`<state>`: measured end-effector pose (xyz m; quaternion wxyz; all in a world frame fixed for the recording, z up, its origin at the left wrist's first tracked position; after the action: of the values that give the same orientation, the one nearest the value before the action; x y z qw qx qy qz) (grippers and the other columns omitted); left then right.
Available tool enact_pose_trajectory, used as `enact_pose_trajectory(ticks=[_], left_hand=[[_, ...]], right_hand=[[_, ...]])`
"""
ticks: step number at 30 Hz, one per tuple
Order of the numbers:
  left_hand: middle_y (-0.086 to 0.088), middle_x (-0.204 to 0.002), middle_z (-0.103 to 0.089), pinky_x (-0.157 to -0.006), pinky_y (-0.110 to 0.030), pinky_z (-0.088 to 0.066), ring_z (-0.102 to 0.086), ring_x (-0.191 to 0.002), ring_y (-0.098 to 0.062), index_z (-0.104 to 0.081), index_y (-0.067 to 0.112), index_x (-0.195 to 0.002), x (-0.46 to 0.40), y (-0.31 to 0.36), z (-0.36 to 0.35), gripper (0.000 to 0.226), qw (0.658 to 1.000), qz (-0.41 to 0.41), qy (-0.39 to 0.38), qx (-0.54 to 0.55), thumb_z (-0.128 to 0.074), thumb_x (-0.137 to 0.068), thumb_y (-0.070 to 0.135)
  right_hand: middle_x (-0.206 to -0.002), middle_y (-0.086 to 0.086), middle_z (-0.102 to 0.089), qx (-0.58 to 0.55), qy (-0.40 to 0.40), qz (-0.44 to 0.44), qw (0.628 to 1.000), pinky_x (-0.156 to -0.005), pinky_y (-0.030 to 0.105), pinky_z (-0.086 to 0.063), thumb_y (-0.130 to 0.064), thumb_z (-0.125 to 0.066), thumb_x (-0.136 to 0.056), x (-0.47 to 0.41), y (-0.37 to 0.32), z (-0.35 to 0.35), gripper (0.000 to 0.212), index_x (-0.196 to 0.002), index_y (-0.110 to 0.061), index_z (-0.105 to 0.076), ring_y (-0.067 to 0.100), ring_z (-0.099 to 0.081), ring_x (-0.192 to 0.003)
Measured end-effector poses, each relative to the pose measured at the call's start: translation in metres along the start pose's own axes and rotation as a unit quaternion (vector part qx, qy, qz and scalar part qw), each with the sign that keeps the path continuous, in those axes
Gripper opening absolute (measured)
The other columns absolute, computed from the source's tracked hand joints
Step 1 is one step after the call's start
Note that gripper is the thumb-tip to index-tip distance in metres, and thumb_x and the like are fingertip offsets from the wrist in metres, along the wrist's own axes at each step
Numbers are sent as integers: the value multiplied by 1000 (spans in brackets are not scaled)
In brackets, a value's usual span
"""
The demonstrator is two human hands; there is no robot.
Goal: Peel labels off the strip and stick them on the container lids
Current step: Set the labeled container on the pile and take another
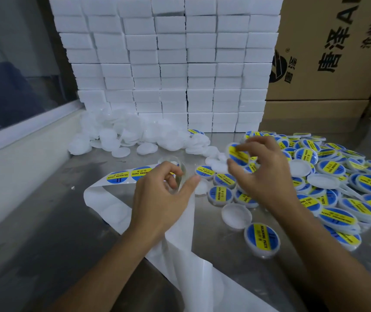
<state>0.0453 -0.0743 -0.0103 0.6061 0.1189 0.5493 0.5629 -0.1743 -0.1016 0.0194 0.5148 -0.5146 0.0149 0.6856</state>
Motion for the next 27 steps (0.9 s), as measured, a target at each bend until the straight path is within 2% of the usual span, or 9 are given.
enact_pose_trajectory(ticks=[2,7,10,13,16,18,20,24,27], left_hand=[[10,-69,-53,-54,-27,-42,-45,-55,-8,-55,33,-76,1,-5,-3,40,999,26,-25,-37,-73,-61,65],[17,-81,-54,-59,-12,-32,-51,-74,3,-47,34,-80,3,-13,-9,40,988,54,-93,-114,-81,-66,49],[15,-92,-55,-66,-22,-39,-55,-82,-6,-49,32,-97,3,-18,-11,41,978,74,-132,-145,-79,-71,45],[12,-99,-54,-74,-27,-40,-58,-88,-14,-52,28,-108,2,-21,-9,45,976,91,-125,-151,-78,-73,41],[11,-96,-53,-72,-25,-36,-51,-87,-11,-52,29,-101,0,-25,-6,38,976,95,-108,-166,-77,-76,41],[9,-95,-54,-71,-26,-38,-53,-89,-13,-52,28,-99,-2,-31,-4,35,973,106,-104,-179,-75,-77,42],[9,-92,-57,-70,-30,-42,-57,-92,-17,-50,27,-98,-4,-36,-1,34,969,119,-91,-194,-73,-78,41],[10,-84,-62,-68,-33,-39,-57,-88,-20,-44,28,-98,-8,-40,4,33,972,139,-76,-171,-69,-79,38],[13,-91,-63,-72,-30,-45,-60,-87,-13,-51,28,-95,-8,-41,-1,25,977,136,-104,-124,-70,-82,37]], right_hand=[[-109,4,-62,74,24,-63,995,-75,32,-46,-32,-74,-81,-4,26,10,28,-102,-15,-68,20,-60,-93],[-105,12,-62,205,45,-154,965,-73,39,-46,-32,-68,-85,0,65,22,23,-95,-12,-69,29,-58,-80],[-99,14,-65,251,1,-200,947,-79,41,-46,-29,-64,-88,3,80,20,22,-98,-10,-71,35,-61,-87],[-84,12,-66,281,-38,-229,931,-80,40,-41,-30,-61,-89,6,85,17,23,-96,-10,-71,36,-61,-82],[-96,13,-67,276,-19,-212,937,-89,45,-39,-32,-64,-87,5,74,17,25,-100,-12,-71,37,-59,-96],[-110,12,-67,226,-3,-180,957,-93,48,-41,-30,-65,-87,2,57,14,26,-106,-14,-71,36,-58,-106],[-114,7,-68,151,-12,-140,978,-92,49,-45,-28,-65,-88,1,35,6,26,-109,-15,-70,30,-59,-107],[-96,-8,-69,12,-95,-36,995,-88,42,-46,-41,-67,-86,13,-23,-17,33,-113,-24,-63,17,-62,-97],[-96,-13,-67,61,-191,12,980,-93,39,-36,-66,-54,-82,30,-51,-40,48,-118,-35,-52,11,-60,-99]])
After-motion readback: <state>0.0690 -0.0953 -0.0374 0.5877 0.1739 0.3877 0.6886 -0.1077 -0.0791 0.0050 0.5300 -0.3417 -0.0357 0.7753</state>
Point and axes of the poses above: each hand's wrist, its own x-axis away from the middle knuckle, its own z-axis out of the back of the hand, y = z × x, the point moved 5 cm from there along -x, towards the middle knuckle
